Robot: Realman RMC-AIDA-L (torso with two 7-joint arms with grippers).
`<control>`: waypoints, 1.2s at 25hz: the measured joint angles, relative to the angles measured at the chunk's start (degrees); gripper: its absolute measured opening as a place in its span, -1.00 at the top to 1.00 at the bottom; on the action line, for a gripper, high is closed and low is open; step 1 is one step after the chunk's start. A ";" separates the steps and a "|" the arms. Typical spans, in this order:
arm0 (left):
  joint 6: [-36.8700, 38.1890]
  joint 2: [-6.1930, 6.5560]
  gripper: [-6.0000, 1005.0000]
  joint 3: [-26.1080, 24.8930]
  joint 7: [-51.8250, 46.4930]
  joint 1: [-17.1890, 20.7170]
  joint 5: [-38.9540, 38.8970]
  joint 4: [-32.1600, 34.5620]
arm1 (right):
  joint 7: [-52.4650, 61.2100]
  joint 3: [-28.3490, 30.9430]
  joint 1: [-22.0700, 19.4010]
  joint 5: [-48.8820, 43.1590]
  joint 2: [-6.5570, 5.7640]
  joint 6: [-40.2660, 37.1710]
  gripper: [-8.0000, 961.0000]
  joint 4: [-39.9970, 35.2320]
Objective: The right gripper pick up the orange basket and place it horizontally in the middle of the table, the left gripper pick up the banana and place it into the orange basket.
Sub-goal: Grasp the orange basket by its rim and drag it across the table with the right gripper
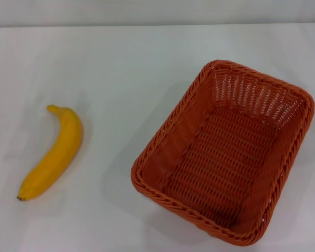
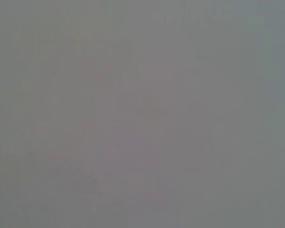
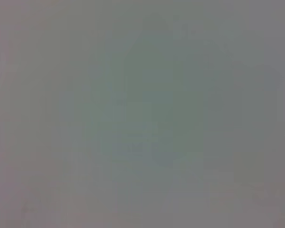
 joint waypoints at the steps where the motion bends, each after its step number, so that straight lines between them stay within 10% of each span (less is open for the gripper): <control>1: 0.02 0.01 -0.78 0.00 -0.01 0.05 0.00 0.00 | 0.00 -0.11 0.04 0.00 0.01 0.00 -0.41 0.00; 16: 0.44 -0.05 -0.78 0.00 -0.22 0.04 0.31 0.00 | 7.35 -9.56 -0.53 -0.39 -1.02 1.40 -0.40 -8.28; 26: 0.45 -0.10 -0.78 0.09 -0.20 0.67 1.30 0.00 | 41.22 -20.04 2.13 -21.50 -6.17 6.37 -0.40 -30.76; 30: 0.46 -0.13 -0.78 0.09 -0.14 1.22 1.32 0.00 | 57.97 -20.34 10.09 -37.00 -11.04 -0.34 -0.40 -33.83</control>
